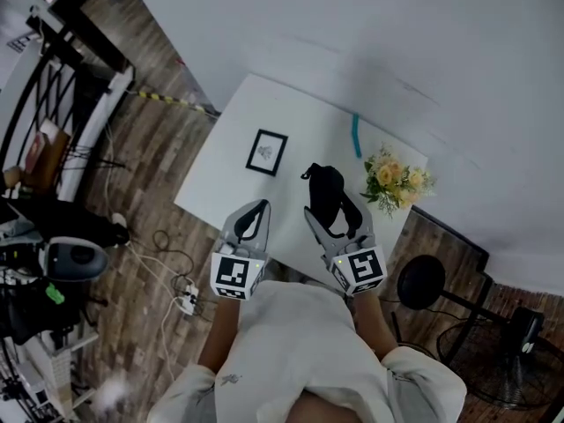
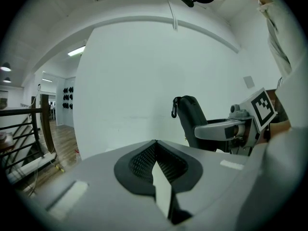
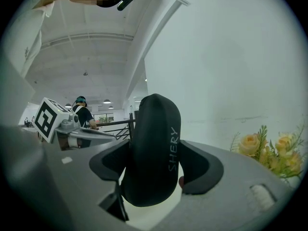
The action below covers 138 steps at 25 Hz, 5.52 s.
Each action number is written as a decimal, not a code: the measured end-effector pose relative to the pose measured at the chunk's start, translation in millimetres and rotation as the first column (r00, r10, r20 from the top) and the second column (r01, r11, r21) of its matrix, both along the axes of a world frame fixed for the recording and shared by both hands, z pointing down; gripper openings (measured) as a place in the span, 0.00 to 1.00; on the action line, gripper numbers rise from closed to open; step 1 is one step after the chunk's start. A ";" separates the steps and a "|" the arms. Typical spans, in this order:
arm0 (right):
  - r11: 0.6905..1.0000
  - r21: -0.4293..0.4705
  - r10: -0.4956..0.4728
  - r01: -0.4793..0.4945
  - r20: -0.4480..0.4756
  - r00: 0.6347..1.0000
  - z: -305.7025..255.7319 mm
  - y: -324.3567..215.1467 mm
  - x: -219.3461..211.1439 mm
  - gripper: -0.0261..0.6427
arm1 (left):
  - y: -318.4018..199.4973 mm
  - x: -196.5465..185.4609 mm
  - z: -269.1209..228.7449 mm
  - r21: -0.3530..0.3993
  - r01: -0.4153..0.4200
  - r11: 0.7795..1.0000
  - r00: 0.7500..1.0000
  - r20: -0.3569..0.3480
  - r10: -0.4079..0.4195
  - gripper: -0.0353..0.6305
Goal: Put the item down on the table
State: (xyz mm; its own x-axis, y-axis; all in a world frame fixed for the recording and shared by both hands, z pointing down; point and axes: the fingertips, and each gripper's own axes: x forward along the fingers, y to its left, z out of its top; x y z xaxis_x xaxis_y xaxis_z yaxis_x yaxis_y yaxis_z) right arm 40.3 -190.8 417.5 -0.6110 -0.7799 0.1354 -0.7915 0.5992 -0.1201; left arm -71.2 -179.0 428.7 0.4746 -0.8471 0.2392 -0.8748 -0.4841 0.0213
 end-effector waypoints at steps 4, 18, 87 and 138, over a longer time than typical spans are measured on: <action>0.999 -0.050 0.011 -0.011 -0.003 1.000 18.3 -12.8 -4.2 0.52 | -17.3 0.1 9.9 -0.018 -0.016 1.000 1.000 -0.003 0.016 0.08; 0.949 -0.224 0.208 -0.222 -0.083 0.975 94.9 -57.2 -7.2 0.52 | -89.8 4.5 71.3 -0.120 -0.218 0.968 0.976 -0.033 0.216 0.08; 0.751 -0.515 0.210 -0.412 -0.406 0.889 288.2 -103.6 -3.3 0.53 | -133.6 51.3 231.6 -0.378 -0.499 0.780 0.853 -0.053 0.520 0.08; 0.851 -0.181 0.419 -0.492 -0.331 0.846 153.6 -64.0 -6.5 0.07 | -123.8 15.6 147.7 -0.194 -0.538 0.820 0.840 -0.048 0.540 0.08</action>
